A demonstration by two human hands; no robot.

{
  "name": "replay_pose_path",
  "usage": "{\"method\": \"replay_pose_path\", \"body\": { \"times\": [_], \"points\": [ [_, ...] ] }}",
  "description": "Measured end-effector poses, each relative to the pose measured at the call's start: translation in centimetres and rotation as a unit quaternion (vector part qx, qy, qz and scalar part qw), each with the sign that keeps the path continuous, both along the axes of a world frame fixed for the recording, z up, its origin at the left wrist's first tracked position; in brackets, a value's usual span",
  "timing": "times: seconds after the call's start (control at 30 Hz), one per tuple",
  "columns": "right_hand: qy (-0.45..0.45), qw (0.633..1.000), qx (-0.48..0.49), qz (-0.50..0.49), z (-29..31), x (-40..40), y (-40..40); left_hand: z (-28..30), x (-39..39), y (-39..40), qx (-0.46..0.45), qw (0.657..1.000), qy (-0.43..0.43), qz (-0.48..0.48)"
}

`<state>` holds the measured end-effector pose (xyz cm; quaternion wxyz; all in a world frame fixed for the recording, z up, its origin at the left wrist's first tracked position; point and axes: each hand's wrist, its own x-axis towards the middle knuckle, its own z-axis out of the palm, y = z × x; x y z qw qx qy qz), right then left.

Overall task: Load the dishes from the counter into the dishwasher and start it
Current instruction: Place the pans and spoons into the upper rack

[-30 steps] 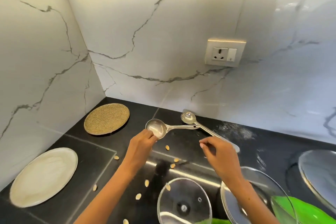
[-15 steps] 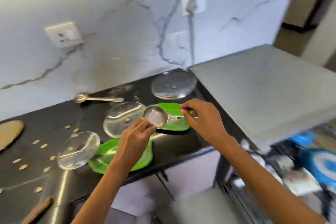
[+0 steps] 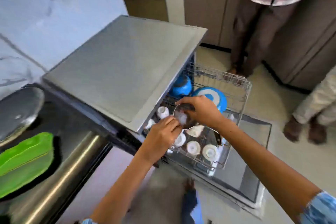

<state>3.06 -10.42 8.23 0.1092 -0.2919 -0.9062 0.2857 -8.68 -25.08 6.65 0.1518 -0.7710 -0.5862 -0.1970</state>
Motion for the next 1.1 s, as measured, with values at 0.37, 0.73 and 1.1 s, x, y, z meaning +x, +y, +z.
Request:
{"method": "replay_pose_path", "body": {
  "times": [0.37, 0.73, 1.1],
  "points": [
    [0.056, 0.982, 0.077, -0.163, -10.3, 0.0, 14.0, -17.6, -3.5, 8.5, -0.156, 0.960, -0.173, 0.152],
    [0.134, 0.954, 0.135, -0.233, -15.0, -3.7, 20.4, -24.6, -3.8, 7.9, -0.199, 0.950, -0.160, 0.177],
    [0.186, 0.946, 0.108, -0.244, -16.8, -3.9, 23.8, -23.9, -3.3, 8.0, -0.256, 0.943, -0.132, 0.166]
  ]
}}
